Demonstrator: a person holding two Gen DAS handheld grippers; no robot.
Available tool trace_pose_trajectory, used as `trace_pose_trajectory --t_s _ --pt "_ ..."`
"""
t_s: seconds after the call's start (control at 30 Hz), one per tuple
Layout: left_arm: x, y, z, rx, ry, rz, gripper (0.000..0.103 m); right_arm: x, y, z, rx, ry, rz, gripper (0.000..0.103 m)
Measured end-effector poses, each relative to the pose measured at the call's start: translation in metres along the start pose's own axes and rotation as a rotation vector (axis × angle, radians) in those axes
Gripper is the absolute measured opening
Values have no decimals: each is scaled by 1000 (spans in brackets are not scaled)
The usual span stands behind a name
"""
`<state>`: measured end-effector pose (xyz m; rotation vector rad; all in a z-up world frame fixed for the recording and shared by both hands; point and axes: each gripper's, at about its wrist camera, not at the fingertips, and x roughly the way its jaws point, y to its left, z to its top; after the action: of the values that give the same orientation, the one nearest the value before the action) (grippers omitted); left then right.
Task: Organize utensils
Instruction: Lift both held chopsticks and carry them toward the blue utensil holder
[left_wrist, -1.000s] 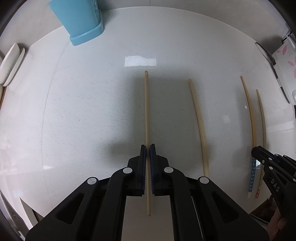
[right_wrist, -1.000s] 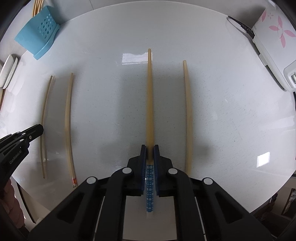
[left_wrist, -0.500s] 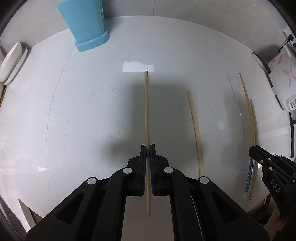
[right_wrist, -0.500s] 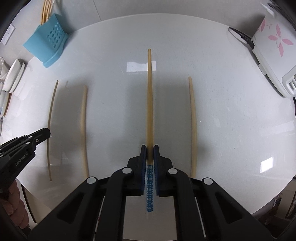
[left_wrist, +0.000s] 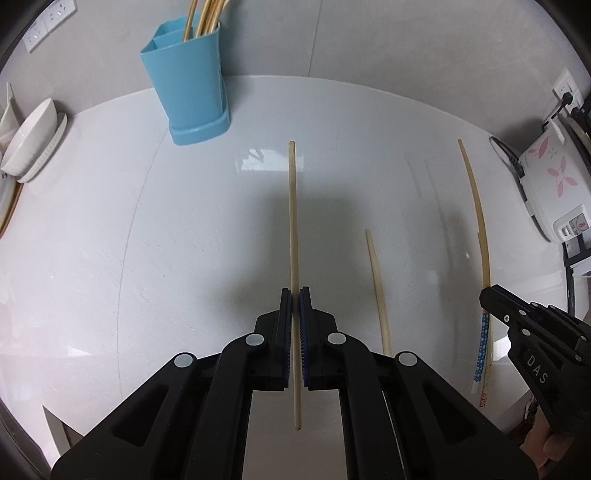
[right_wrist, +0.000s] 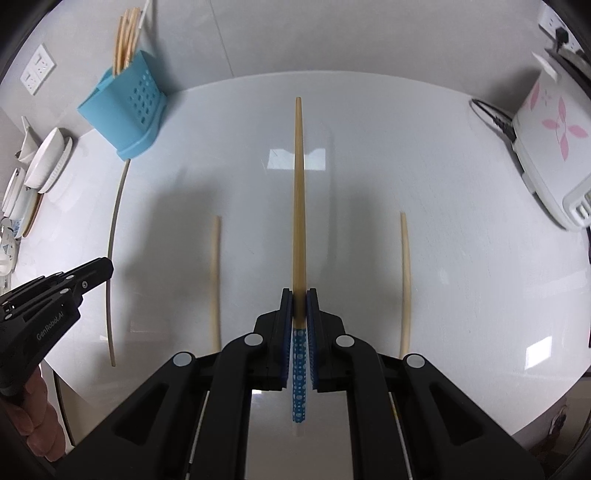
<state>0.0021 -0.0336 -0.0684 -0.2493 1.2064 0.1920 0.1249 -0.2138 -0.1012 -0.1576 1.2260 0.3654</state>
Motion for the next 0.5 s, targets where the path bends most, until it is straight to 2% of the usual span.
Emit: trace_pose_trajectory --t_s 0.5 --pt "-36 22 24 -23 -106 7 4 -29 45 34 -55 -118 43 7"
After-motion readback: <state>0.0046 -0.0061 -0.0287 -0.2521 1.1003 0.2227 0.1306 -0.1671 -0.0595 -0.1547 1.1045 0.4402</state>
